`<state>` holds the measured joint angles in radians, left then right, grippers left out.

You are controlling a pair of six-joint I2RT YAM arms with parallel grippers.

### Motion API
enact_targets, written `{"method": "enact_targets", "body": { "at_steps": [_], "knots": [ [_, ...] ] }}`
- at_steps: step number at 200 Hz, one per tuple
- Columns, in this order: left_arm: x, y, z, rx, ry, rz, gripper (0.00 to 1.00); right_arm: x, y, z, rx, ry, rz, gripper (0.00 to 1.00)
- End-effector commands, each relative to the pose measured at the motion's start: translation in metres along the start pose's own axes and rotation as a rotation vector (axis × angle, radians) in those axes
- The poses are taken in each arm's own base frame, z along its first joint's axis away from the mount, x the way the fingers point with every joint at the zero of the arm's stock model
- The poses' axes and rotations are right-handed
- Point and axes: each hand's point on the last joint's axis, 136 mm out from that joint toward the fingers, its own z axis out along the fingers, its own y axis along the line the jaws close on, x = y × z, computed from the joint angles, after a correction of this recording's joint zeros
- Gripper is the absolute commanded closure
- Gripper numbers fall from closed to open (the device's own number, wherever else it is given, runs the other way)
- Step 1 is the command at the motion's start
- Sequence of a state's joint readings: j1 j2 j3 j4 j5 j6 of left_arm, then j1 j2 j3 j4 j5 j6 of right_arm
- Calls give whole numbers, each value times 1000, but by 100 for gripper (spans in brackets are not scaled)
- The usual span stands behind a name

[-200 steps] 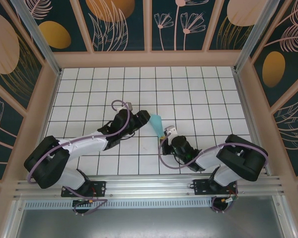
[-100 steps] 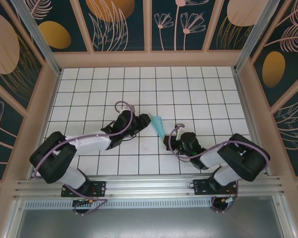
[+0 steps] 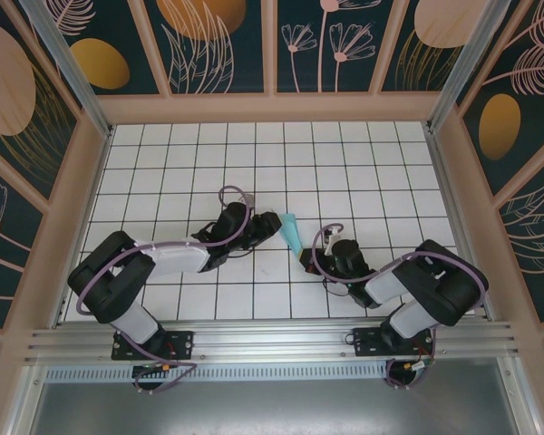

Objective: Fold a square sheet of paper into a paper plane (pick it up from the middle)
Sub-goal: Fold the wing for the fifth time at the center of the table.

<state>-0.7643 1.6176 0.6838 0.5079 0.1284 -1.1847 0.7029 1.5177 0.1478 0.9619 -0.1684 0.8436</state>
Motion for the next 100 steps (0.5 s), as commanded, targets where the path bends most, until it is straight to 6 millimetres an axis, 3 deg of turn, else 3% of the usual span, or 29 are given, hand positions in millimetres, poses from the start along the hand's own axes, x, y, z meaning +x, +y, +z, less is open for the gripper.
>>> {"method": "enact_targets", "body": {
  "at_steps": [1, 43, 50, 100],
  "knots": [
    [-2, -17, 8, 74, 22, -15, 59, 6, -7, 1, 14, 39, 97, 100],
    [5, -34, 17, 147, 80, 3, 58, 10, -19, 3, 54, 73, 174, 100],
    [10, -24, 25, 125, 100, 0, 58, 10, -18, 3, 46, 77, 185, 100],
    [23, -29, 40, 184, 182, -6, 56, 10, -19, 4, 40, 106, 220, 100]
  ]
}}
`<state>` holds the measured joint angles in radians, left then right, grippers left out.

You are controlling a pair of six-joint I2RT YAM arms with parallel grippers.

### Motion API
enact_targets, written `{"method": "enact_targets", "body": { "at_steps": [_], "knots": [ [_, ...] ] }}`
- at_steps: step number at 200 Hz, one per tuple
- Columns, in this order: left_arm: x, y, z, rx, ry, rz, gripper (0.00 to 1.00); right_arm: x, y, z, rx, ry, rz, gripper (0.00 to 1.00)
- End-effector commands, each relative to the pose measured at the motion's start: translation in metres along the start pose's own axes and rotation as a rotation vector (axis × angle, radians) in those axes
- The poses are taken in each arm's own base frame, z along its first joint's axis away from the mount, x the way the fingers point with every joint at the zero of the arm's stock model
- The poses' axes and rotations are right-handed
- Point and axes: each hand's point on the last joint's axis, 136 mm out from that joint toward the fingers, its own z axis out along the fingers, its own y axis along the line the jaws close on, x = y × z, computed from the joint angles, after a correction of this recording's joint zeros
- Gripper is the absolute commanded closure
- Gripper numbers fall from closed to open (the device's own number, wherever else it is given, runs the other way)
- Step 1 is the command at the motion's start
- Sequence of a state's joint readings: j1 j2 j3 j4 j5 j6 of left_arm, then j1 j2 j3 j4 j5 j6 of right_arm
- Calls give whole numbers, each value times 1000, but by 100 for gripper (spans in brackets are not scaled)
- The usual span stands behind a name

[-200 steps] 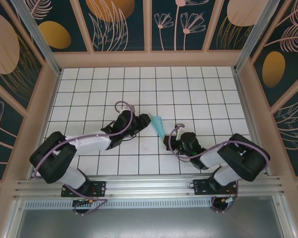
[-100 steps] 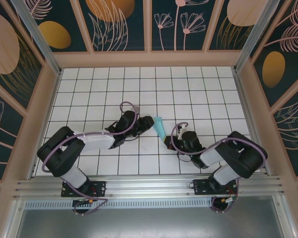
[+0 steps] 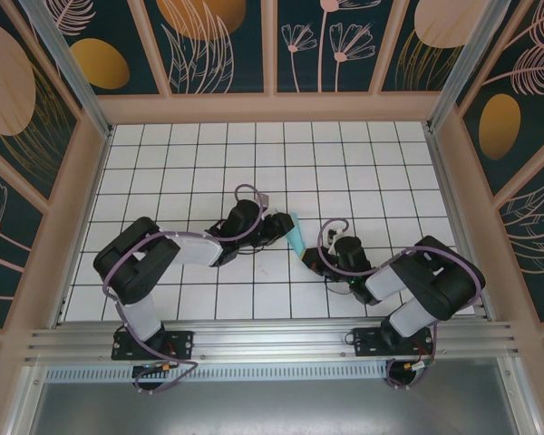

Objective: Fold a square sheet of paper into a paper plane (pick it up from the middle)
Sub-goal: Fold the wing for the fifth time at the center of the table.

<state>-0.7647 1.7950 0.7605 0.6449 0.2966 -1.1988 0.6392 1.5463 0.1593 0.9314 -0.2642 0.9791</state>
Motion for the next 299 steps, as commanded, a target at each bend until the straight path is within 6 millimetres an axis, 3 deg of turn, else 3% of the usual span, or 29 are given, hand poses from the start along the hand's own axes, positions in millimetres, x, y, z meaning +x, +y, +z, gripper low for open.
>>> {"method": "enact_targets", "body": {
  "at_steps": [1, 77, 123, 138, 163, 229, 299],
  "knots": [
    [1, -18, 7, 88, 39, 4, 56, 6, -9, 3, 31, 49, 45, 100],
    [4, 14, 31, 24, 55, 2, 57, 8, -10, 5, 53, 78, 63, 100],
    [3, 17, 34, 16, 52, 8, 56, 10, -12, 6, 79, 100, 66, 92],
    [3, 16, 35, 18, 55, 16, 56, 9, -13, 7, 91, 99, 63, 91],
    [3, 8, 31, 38, 60, 37, 56, 8, -16, 6, 112, 95, 67, 99],
    [-15, -24, -16, 106, -98, 104, 48, 5, -8, 1, 26, 124, 208, 100],
    [-2, -28, 7, 193, 3, 67, 49, 13, -10, 2, 48, 178, 250, 100]
  ]
}}
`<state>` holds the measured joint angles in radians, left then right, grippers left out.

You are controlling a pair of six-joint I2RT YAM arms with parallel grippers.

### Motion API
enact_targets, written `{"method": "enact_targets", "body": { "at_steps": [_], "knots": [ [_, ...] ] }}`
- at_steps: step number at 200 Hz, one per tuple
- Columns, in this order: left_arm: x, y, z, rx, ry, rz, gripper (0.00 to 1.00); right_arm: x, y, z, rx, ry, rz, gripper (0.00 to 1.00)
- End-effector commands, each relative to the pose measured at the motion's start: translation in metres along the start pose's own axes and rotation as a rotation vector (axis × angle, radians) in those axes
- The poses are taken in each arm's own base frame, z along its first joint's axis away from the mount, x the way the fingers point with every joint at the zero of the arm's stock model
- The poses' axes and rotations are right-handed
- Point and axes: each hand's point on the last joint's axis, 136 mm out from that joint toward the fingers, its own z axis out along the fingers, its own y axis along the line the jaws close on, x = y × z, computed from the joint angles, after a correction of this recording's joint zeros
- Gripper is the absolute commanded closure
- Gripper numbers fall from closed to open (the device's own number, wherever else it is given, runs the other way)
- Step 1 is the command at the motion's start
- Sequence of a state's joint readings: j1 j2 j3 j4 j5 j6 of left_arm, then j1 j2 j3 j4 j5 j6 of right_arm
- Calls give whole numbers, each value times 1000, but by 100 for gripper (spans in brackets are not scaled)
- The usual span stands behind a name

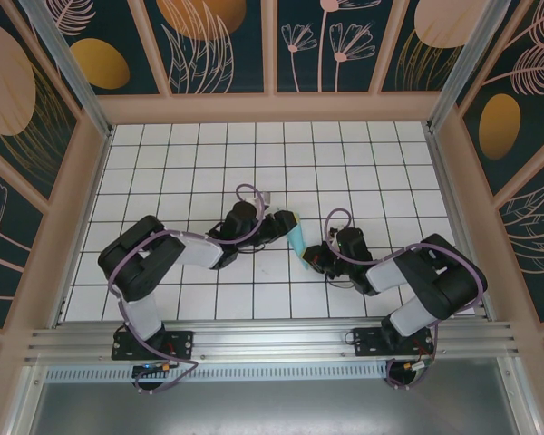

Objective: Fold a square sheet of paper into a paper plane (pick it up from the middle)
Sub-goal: Fold the wing for the fifth time at the center of the table.

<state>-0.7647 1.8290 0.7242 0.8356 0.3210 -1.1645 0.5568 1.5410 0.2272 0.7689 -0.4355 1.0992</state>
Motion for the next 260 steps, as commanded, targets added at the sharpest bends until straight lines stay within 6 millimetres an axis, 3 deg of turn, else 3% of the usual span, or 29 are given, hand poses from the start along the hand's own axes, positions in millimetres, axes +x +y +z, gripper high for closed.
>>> {"method": "enact_targets", "body": {
  "at_steps": [1, 54, 149, 206, 235, 260],
  "knots": [
    [-1, -12, 8, 80, 22, -7, 49, 9, -10, 2, 30, 54, 57, 100],
    [7, -6, 20, 107, 72, -27, 49, 3, -12, 0, 35, 50, 83, 100],
    [18, 50, 32, -50, 84, -76, 50, 3, -13, 1, 54, 66, 66, 100],
    [26, 69, 37, -141, 129, -68, 51, 6, -10, -2, 70, 86, 8, 89],
    [26, 67, 36, -140, 135, -62, 51, 6, -3, -5, 77, 103, -53, 85],
    [24, 54, 36, -100, 136, -48, 51, 2, -1, -5, 105, 99, -85, 84]
  ]
}}
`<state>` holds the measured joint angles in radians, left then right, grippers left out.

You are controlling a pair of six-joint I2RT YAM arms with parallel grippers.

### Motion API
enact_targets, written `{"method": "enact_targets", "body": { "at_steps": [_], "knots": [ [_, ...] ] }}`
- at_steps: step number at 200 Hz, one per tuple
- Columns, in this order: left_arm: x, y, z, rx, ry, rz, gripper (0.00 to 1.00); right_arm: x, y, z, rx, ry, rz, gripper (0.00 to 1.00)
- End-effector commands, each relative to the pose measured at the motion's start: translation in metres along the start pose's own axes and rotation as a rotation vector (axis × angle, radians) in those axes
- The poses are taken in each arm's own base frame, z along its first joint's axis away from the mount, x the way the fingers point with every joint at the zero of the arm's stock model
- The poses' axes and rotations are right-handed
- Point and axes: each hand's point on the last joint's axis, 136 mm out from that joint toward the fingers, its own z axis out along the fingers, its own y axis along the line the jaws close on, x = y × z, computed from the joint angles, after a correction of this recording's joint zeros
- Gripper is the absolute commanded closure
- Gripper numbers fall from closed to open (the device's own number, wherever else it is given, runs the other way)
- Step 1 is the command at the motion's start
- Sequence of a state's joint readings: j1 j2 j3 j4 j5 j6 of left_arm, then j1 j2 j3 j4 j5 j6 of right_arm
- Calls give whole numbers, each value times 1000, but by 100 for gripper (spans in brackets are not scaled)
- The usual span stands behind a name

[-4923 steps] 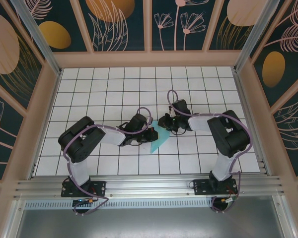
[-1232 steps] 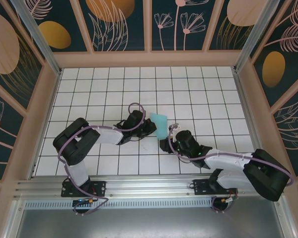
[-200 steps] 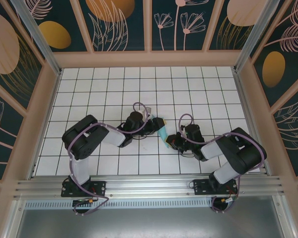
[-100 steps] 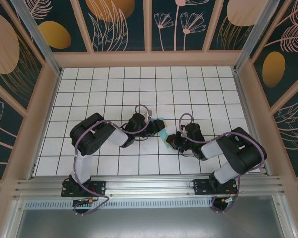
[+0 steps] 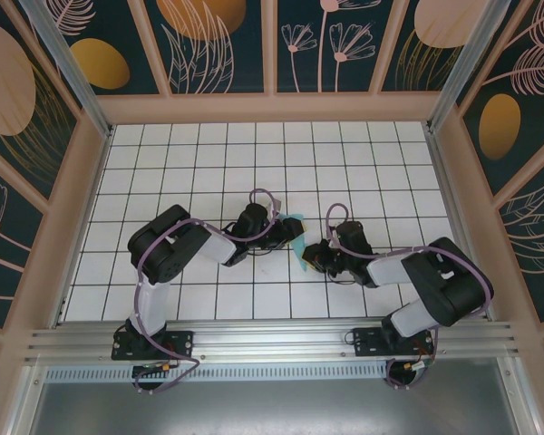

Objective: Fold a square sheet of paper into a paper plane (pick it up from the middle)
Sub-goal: Fold the wing for the fifth time at the center of the table.

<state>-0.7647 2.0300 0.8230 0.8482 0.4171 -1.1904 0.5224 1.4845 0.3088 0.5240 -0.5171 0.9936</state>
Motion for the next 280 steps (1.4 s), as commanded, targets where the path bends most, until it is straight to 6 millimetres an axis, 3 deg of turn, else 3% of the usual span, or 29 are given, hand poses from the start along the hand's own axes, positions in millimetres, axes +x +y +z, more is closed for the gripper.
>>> {"method": "enact_targets", "body": {
  "at_steps": [1, 70, 153, 167, 203, 249, 280],
  "knots": [
    [2, 16, 2, -60, 14, 7, 51, 0, -3, -2, 50, 14, -47, 84],
    [-2, -4, 2, -8, 16, 25, 51, -18, 22, 3, 19, -15, -123, 83],
    [-4, -22, -1, 54, 14, 26, 50, -31, 16, 18, 53, -14, -153, 81],
    [-5, -27, -3, 68, 9, 32, 50, -31, 13, 19, 63, -12, -156, 86],
    [-17, -48, -24, 90, -78, 72, 47, -28, 9, 15, 9, -12, -101, 100],
    [-35, -60, -62, 60, -242, 104, 43, -25, 30, -3, -167, -27, -41, 100],
    [-36, -53, -65, 41, -261, 98, 43, -26, 43, -18, -266, -57, 8, 100]
  ]
}}
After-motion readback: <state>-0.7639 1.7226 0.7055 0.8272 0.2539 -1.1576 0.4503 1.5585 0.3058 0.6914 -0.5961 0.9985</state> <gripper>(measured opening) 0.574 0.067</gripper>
